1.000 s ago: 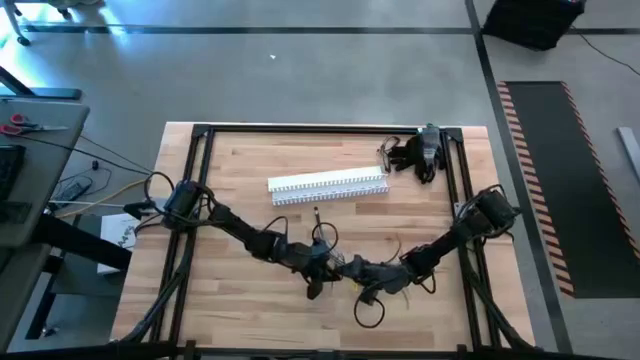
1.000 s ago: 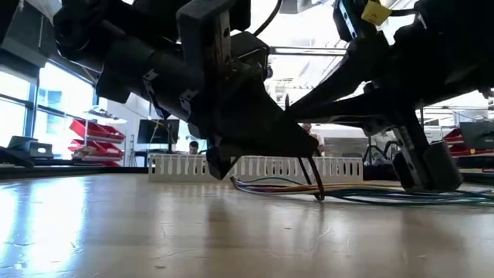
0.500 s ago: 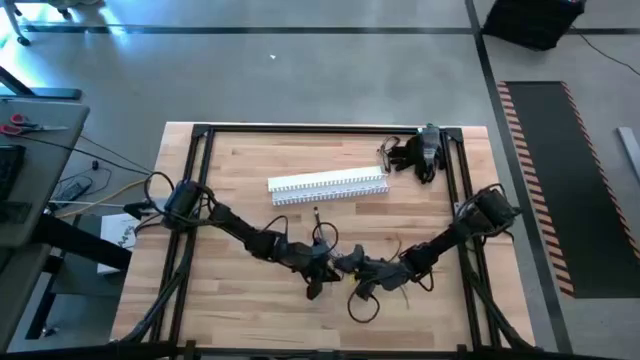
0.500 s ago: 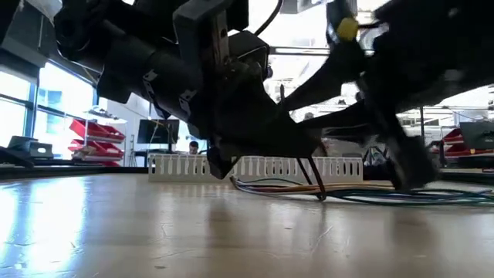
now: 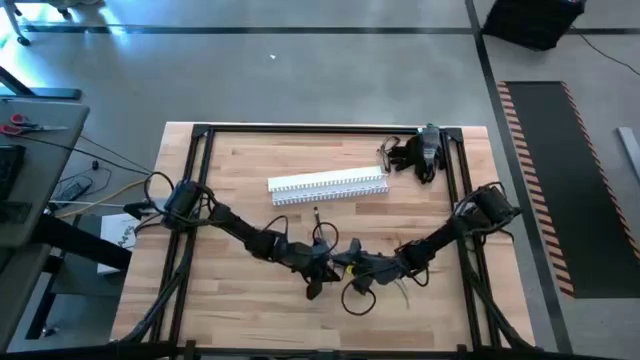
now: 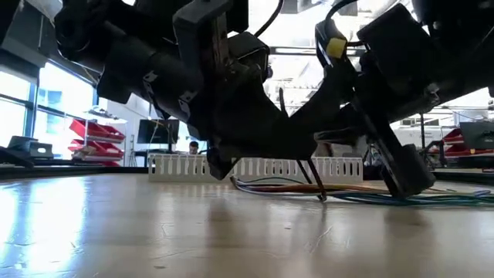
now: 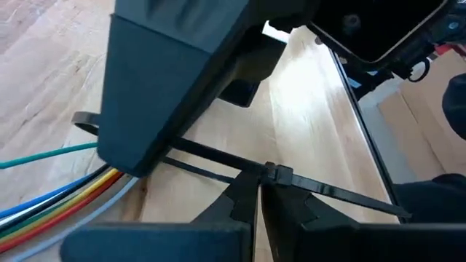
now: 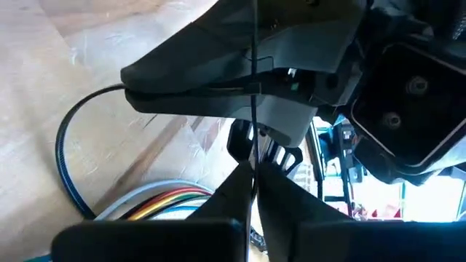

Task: Ziptie cables
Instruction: Wrap the cable wires with black ziptie

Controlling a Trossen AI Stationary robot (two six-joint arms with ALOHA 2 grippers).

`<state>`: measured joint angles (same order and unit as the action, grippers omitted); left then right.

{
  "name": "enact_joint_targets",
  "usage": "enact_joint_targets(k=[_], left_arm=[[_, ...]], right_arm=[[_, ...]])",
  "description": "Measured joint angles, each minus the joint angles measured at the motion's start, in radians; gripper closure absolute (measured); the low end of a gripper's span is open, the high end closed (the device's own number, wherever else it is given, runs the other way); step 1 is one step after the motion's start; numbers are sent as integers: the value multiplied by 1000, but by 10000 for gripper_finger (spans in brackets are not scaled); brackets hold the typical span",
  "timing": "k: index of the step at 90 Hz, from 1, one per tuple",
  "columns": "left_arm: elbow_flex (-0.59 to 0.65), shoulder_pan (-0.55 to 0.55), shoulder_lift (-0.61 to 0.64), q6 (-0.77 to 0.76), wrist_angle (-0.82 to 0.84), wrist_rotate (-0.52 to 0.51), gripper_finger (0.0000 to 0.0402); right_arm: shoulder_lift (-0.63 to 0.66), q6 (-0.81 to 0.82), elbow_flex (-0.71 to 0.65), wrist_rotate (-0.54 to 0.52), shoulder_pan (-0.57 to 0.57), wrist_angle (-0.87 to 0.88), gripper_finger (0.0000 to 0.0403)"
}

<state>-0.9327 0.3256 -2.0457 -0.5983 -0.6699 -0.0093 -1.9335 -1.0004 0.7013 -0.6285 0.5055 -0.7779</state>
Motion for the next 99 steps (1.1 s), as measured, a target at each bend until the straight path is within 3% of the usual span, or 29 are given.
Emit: enact_joint_targets(k=[46,63,87,99], left_arm=[[0,1,0,-11,12,-6,402],[0,1,0,-14,16,-7,402],[0,1,0,-12,23,-7,402],[0,1,0,-11,20,-13,402]], right_arm=[[-2,-153,27,-34,30,4,403],[-2,-235,45,17,36,9,403],[-2,-249,45,62,73,13,403],[-2,-217,45,17,78,-5,403]])
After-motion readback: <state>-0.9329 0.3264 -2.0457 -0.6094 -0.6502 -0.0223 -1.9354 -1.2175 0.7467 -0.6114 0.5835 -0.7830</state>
